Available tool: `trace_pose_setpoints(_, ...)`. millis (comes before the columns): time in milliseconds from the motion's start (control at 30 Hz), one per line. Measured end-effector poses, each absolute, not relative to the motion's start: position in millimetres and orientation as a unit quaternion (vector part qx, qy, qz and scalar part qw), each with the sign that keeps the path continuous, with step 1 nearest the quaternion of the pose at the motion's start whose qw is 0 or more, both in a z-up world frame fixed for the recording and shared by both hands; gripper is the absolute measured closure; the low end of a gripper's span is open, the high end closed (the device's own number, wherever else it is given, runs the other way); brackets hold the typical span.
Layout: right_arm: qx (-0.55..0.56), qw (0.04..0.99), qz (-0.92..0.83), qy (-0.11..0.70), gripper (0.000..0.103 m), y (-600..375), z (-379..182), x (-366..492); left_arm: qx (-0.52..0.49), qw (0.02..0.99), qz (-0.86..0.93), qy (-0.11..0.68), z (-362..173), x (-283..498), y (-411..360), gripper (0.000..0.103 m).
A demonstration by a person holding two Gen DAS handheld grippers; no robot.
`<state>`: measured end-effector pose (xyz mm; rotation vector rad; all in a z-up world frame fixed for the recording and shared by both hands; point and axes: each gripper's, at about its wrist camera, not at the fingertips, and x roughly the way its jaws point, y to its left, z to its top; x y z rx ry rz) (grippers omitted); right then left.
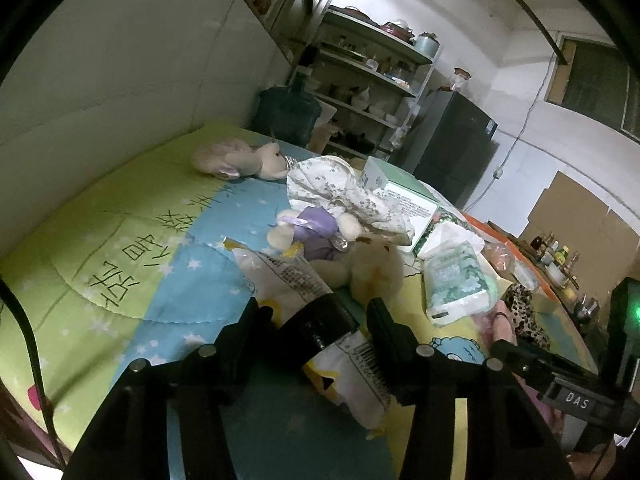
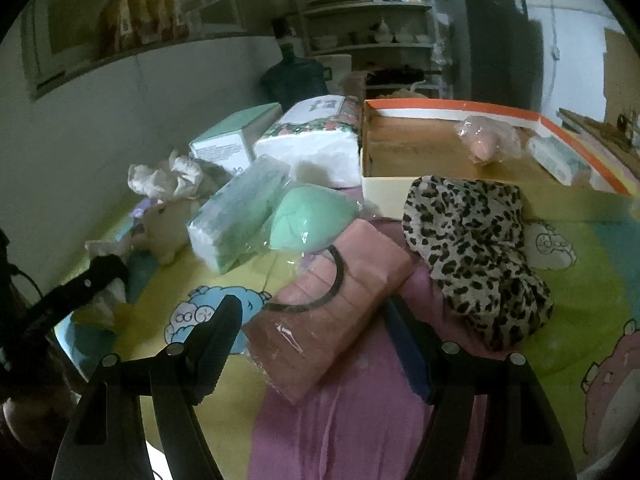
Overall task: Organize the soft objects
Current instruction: 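Grasp the white-yellow snack bag with the left gripper while the right grasps the pink wrapped package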
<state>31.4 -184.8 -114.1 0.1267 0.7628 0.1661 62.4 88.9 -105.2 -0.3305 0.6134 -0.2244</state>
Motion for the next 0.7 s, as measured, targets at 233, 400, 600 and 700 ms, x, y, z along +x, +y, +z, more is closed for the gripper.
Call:
trace_pose_setpoints(233,0.064,0.923,0.089,0.369,0.048,-189.7,-115.0,26.3,-0.154,0.941,-0.103,0.282,-100.0,53.3,94.0,0.051)
trace_pose_setpoints(400,0.067,0.923,0.098,0.367,0.051,-190.6,-113.5,22.2,-0.149,0.947,-0.101,0.266,-90.6,46.3,95.4,0.051)
trace_pose_setpoints(600,0.071,0.928,0.102,0.35,0.051,-192.9,-104.8,12.9,-0.14,0.953,-0.102,0.249,-78.6,40.7,92.9,0.051)
trace_pose_setpoints(700,0.071,0.932,0.106,0.34,0.051,-193.8,-96.9,10.4,-0.135,0.955,-0.109,0.241,-71.9,38.9,89.5,0.051)
